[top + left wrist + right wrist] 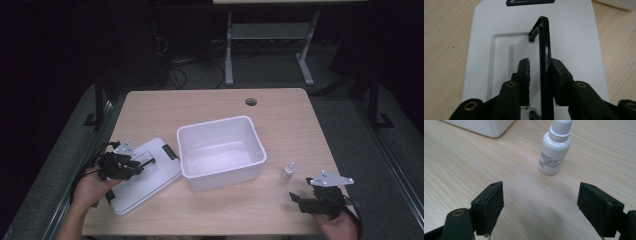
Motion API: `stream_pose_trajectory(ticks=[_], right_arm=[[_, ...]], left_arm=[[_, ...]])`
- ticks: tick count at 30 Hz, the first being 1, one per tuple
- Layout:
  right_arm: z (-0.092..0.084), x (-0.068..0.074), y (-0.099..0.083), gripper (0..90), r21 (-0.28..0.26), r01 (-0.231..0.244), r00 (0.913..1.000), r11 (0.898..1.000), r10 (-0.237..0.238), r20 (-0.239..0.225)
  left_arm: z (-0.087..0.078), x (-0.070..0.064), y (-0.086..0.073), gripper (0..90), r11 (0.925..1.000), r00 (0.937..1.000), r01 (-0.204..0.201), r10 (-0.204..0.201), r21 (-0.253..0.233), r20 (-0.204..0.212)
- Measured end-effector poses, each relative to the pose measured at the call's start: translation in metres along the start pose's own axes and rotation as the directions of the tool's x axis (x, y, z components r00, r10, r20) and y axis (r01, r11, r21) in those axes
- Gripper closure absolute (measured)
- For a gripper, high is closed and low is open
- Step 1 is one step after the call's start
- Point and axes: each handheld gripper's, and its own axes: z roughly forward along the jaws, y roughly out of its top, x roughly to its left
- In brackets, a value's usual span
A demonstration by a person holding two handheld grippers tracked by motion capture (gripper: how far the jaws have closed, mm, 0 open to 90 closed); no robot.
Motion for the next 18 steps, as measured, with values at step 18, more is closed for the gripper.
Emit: stream_pose_trajectory(ticks=[18], right_arm=[[-0.006, 0.004, 0.003, 20.2, 0.010, 0.014, 0.9998, 1.000, -0.015, 0.011]], left_arm=[[-0.019, -0.009, -0.010, 47.6, 0.9900, 0.9967, 0.059, -0.051, -0.128, 0.063]])
